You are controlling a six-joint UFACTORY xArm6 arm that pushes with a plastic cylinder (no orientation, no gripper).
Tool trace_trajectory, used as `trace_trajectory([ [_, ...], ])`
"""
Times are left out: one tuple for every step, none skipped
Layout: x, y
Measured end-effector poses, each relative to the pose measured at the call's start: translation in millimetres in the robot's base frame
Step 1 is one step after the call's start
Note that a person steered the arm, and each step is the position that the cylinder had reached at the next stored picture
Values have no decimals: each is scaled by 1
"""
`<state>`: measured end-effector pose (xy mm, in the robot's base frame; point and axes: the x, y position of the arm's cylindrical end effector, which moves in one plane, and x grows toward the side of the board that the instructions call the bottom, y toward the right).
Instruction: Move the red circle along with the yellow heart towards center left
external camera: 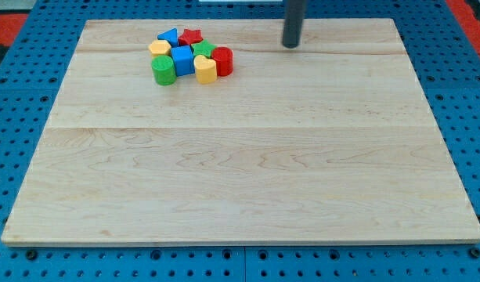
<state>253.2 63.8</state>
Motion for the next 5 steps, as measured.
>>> trace_trajectory([
  [12,-40],
  [13,-63],
  [13,-57],
  [22,-62],
  [42,-76],
])
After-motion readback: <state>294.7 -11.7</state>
